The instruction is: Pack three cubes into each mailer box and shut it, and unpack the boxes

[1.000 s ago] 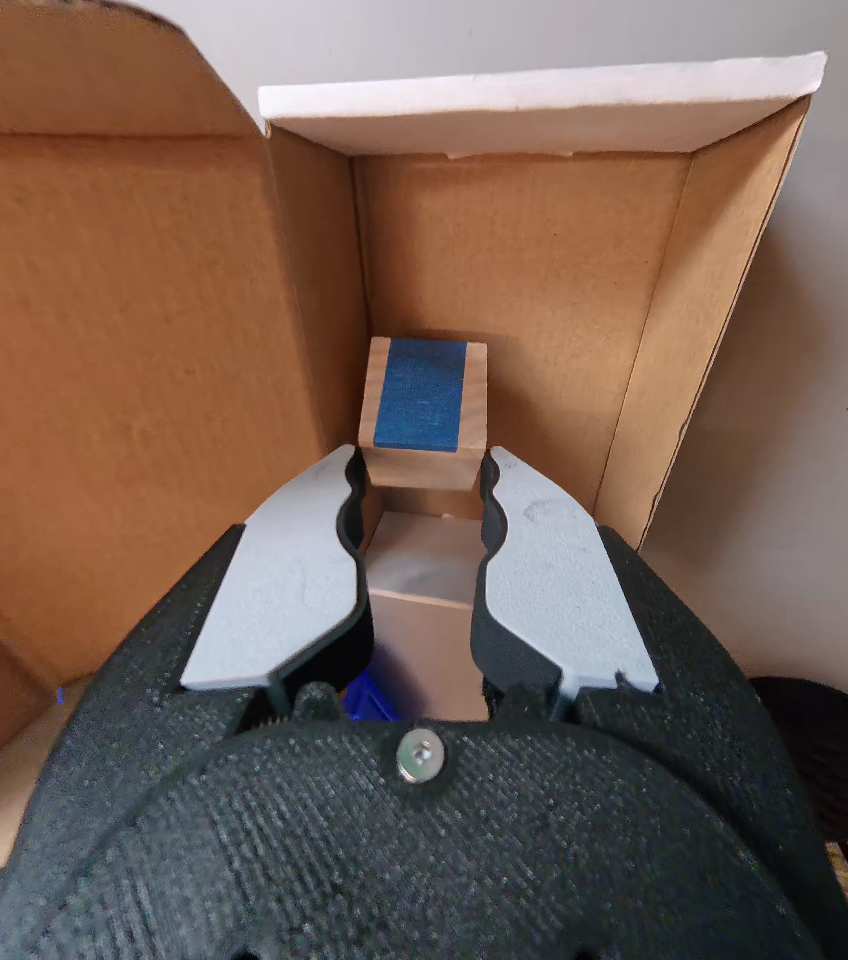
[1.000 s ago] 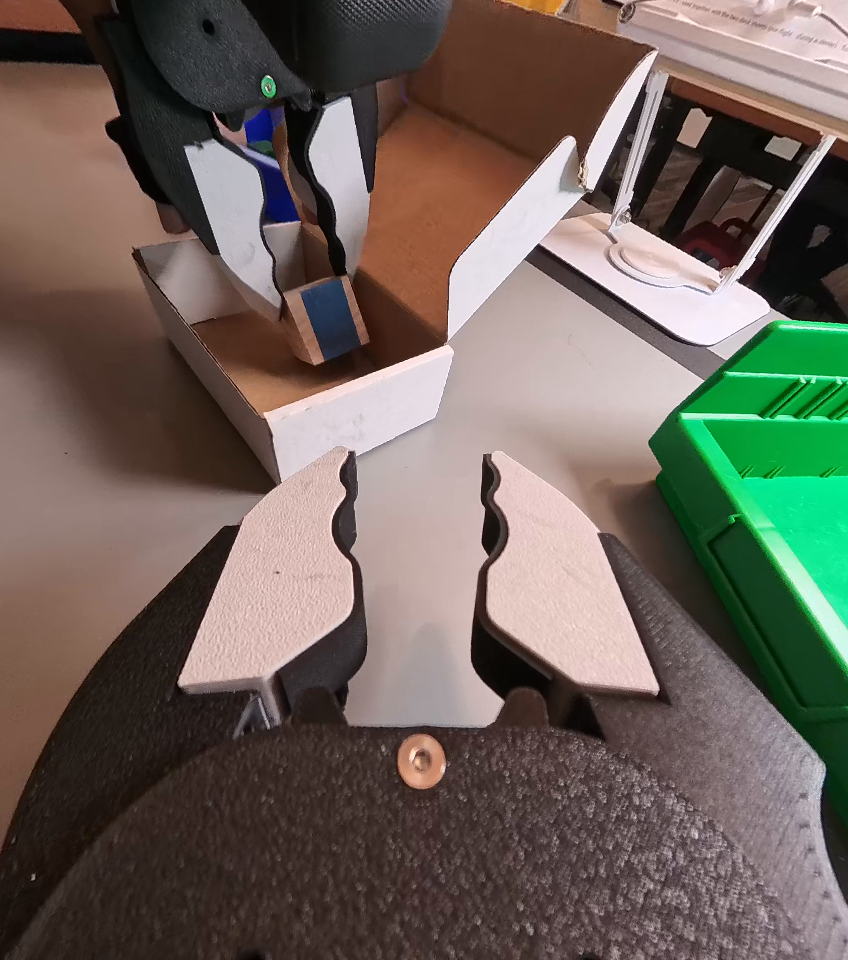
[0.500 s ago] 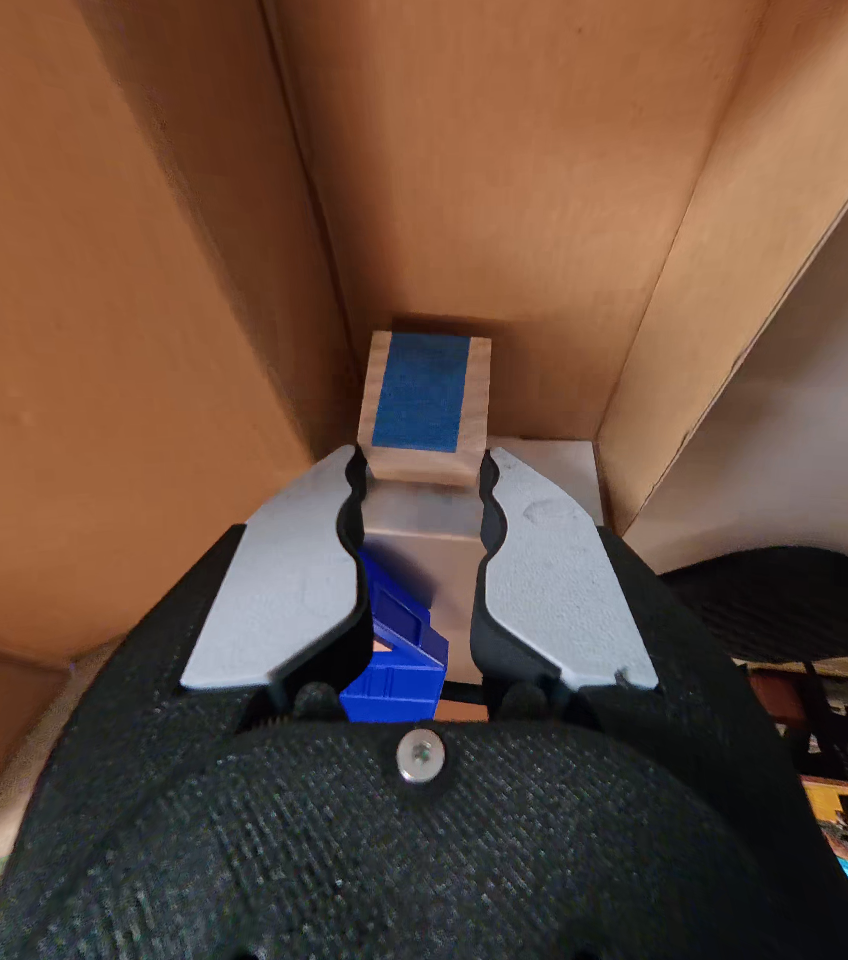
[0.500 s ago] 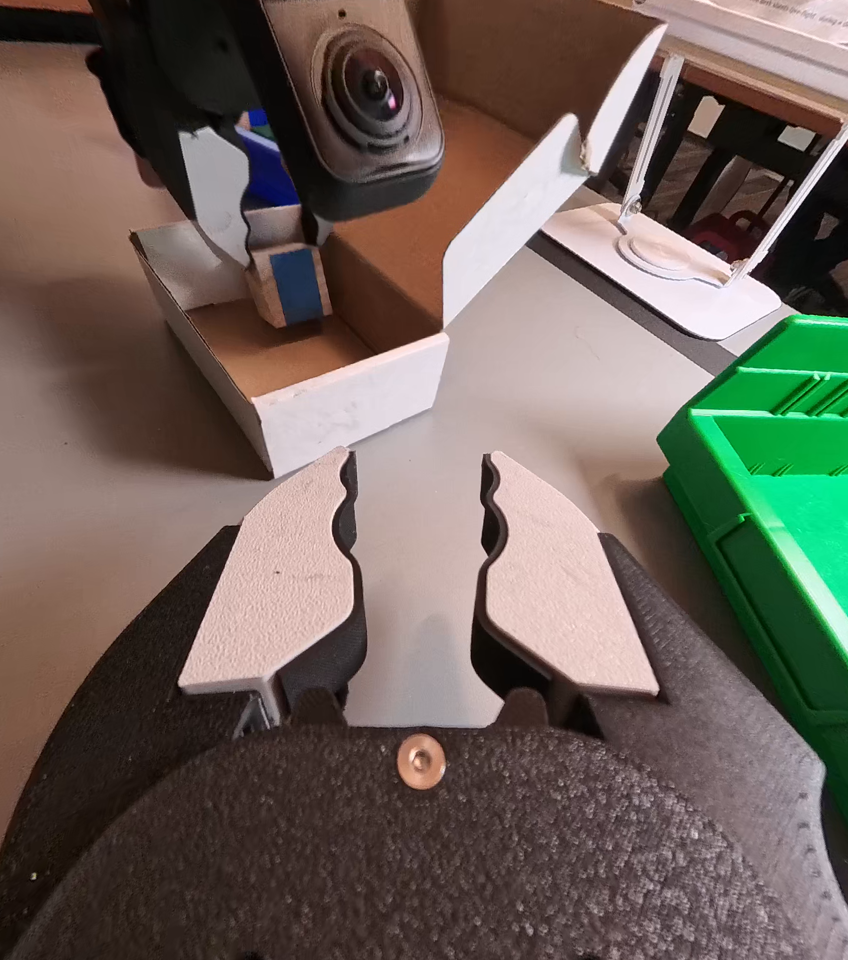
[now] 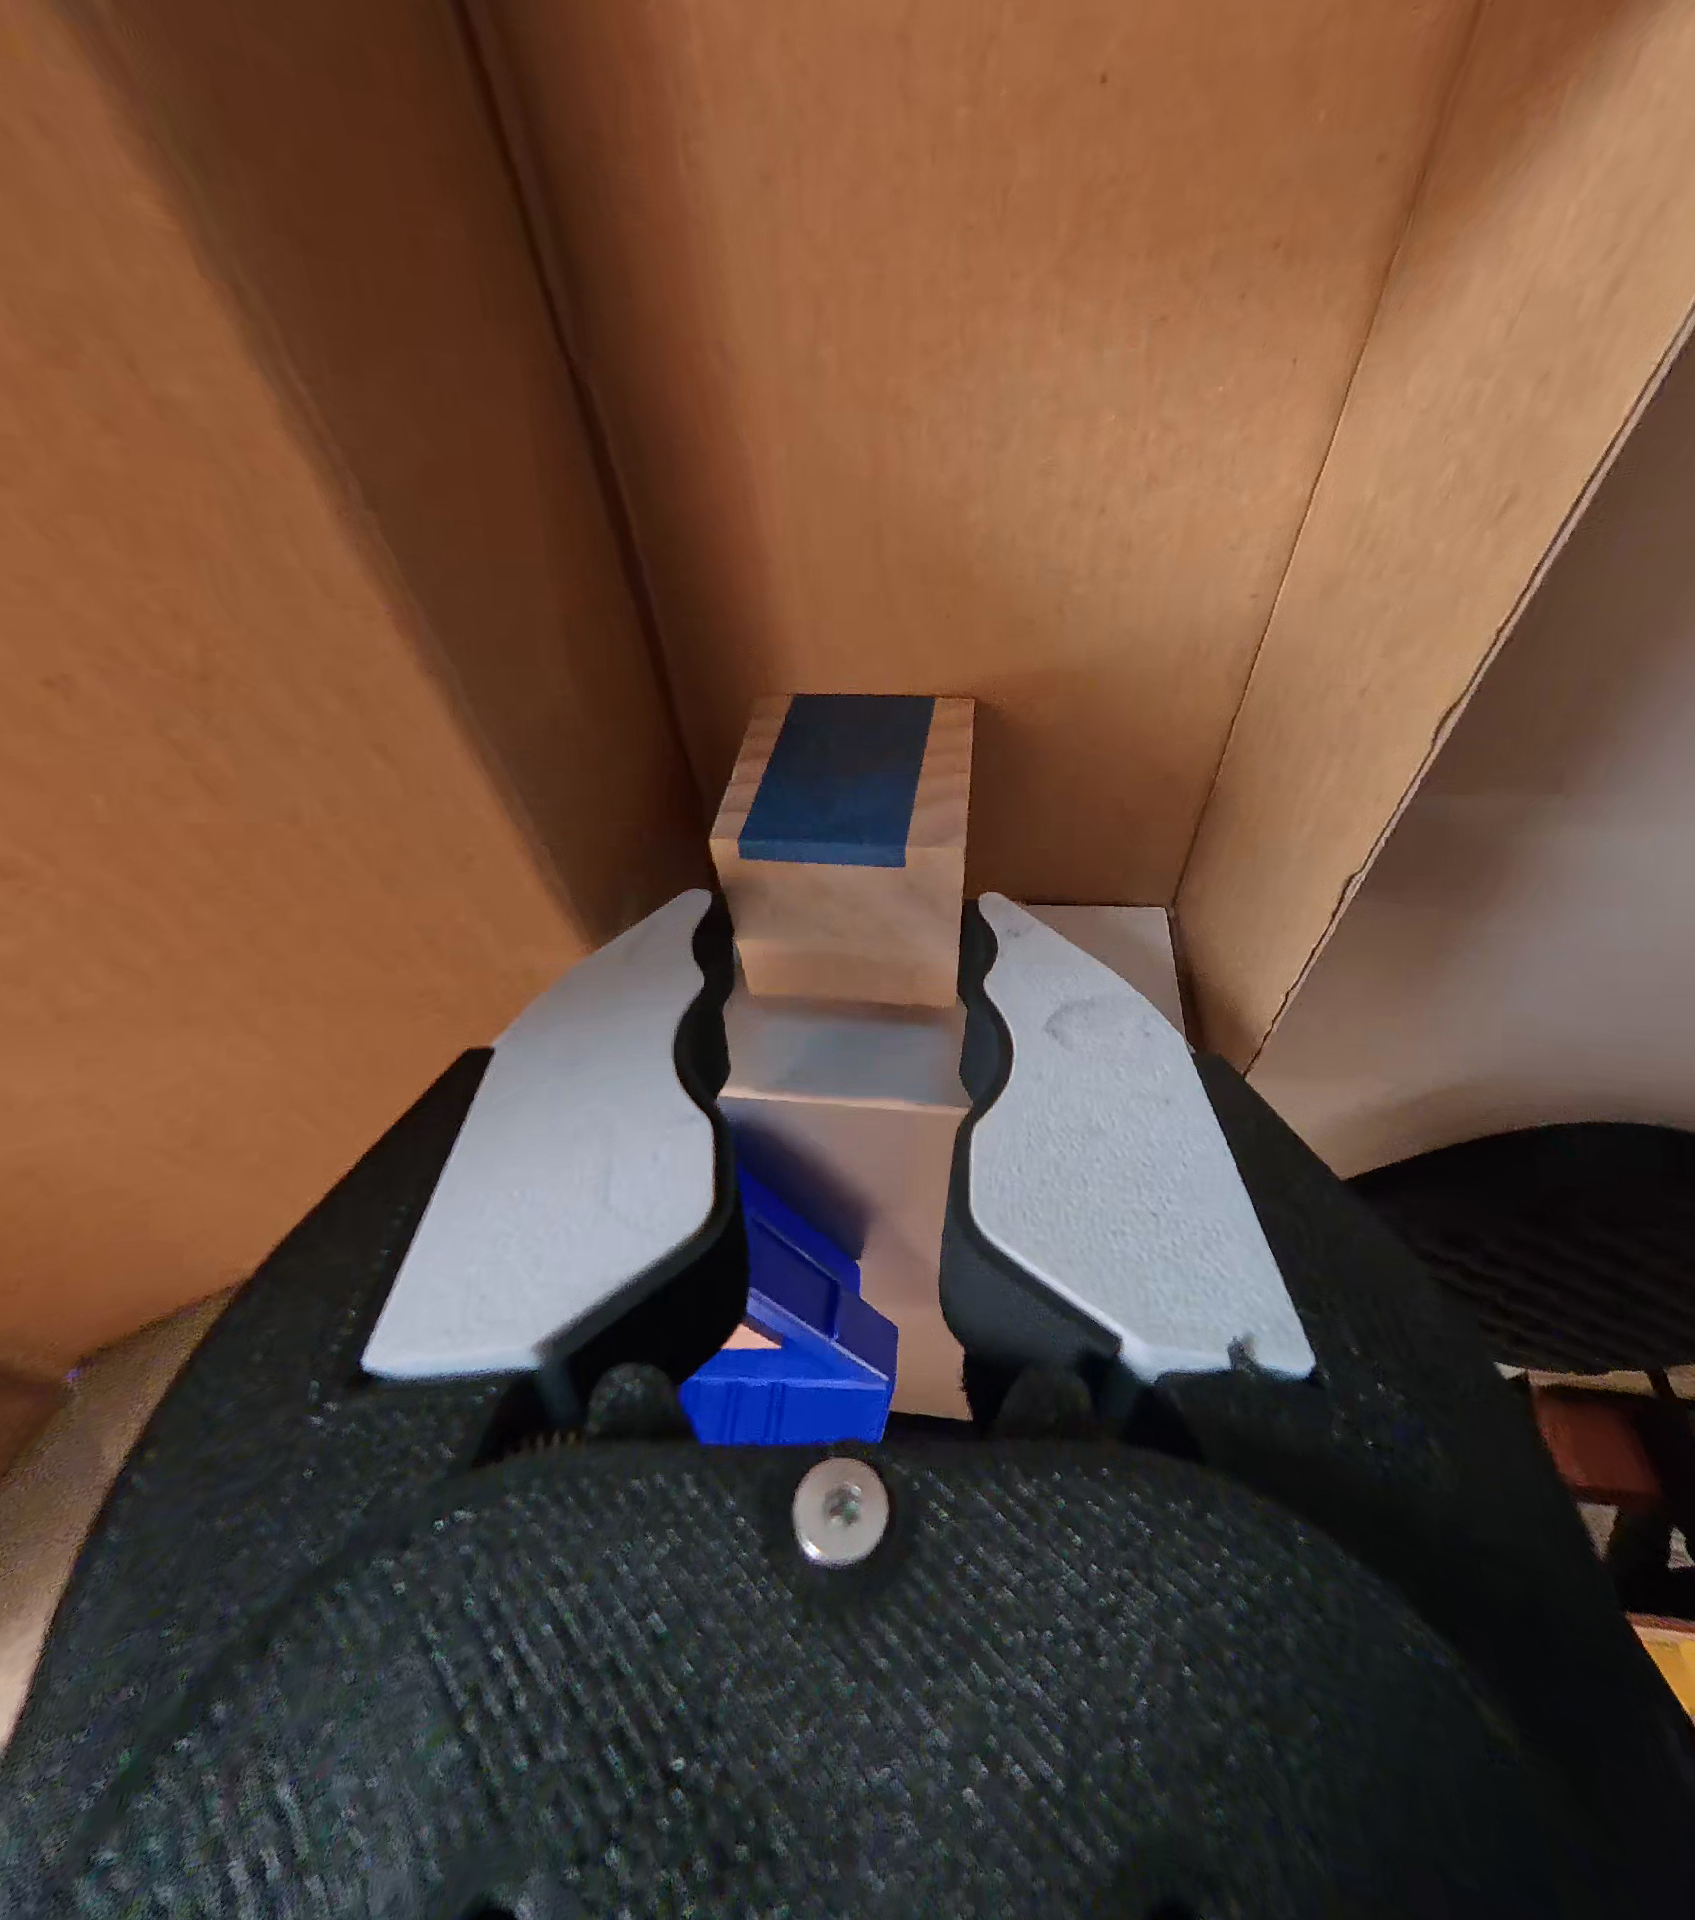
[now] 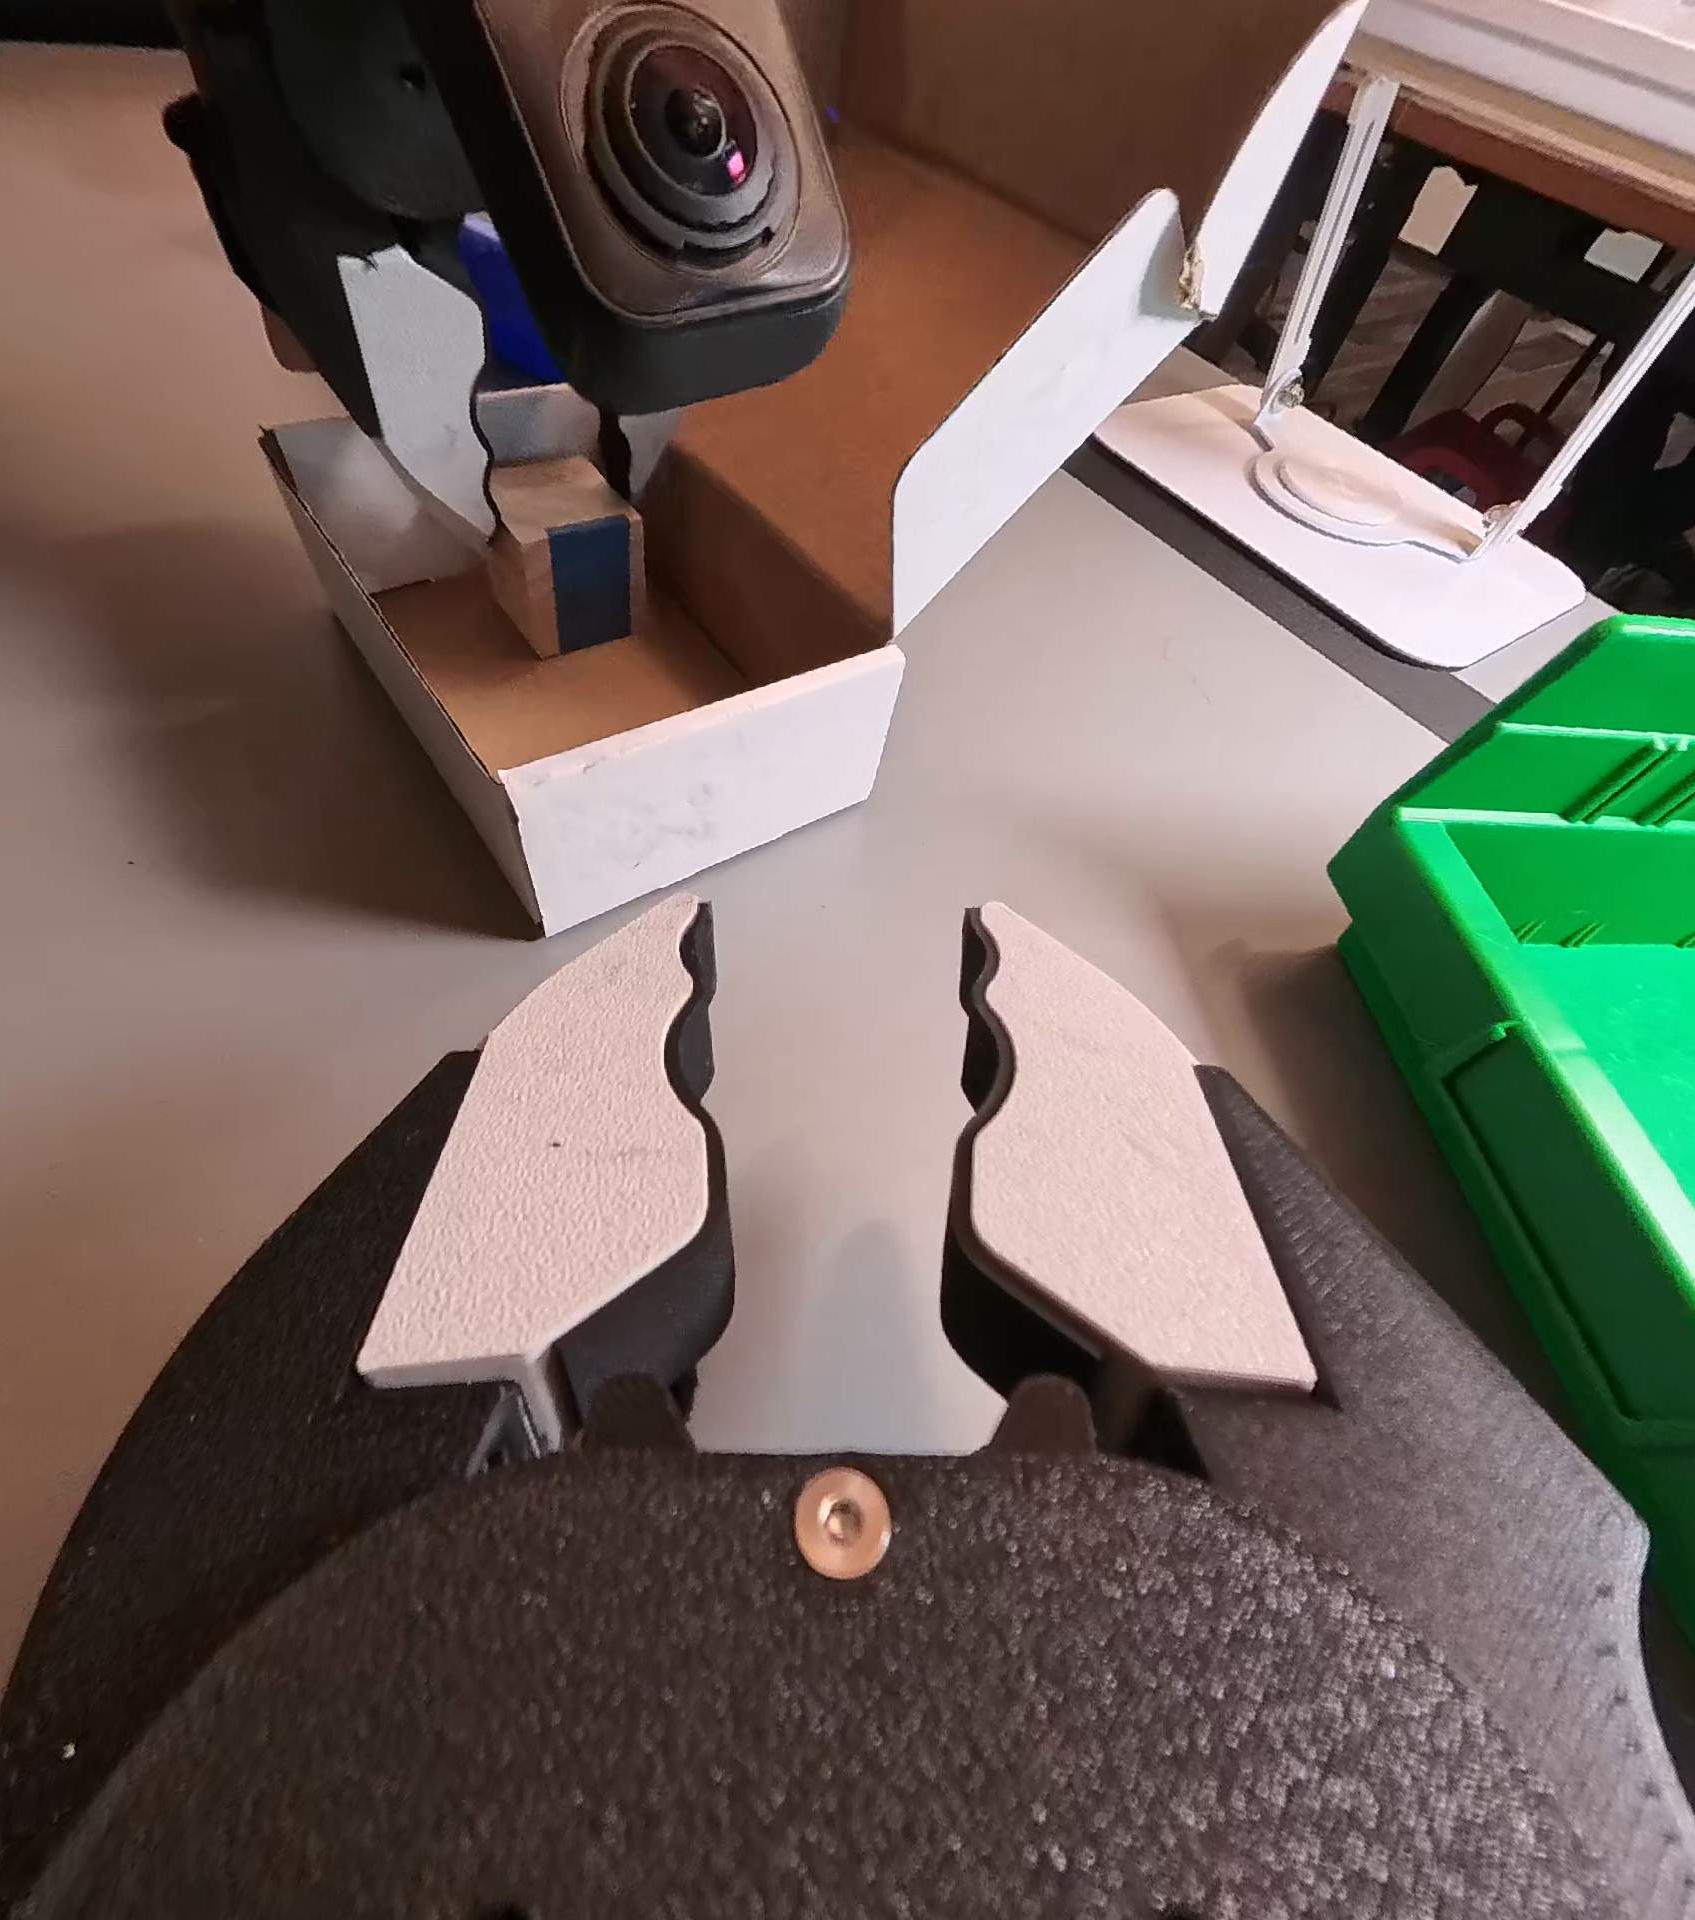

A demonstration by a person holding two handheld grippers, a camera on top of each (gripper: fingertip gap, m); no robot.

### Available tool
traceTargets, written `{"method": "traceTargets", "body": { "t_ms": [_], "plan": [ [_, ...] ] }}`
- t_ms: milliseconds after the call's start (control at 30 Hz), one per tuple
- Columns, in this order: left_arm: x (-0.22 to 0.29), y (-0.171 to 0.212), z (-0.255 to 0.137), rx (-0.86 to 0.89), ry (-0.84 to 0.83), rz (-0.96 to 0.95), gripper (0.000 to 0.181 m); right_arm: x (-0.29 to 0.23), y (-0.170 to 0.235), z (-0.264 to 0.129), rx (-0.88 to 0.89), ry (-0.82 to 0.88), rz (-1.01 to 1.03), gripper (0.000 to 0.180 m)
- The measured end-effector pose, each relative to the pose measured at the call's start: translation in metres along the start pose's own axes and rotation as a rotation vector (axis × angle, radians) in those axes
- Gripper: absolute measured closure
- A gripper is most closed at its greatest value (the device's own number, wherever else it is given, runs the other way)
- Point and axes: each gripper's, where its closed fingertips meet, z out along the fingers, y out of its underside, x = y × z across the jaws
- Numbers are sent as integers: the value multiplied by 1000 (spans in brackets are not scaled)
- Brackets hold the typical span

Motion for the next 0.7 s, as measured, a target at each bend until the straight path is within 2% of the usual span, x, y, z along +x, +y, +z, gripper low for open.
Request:
{"method": "traceTargets", "body": {
  "t_ms": [400, 567, 700],
  "plan": [
    [-3, -4, -7, 57, -26, -25, 132, -1, 2, 1, -12, -2, -5, 134],
    [-8, -5, -39, 217, -46, -61, 131, 0, 1, 0, -5, 0, -3, 134],
    [-20, 11, -76, 379, -81, -134, 132, 0, 1, 0, -1, -1, 4, 134]
  ]
}}
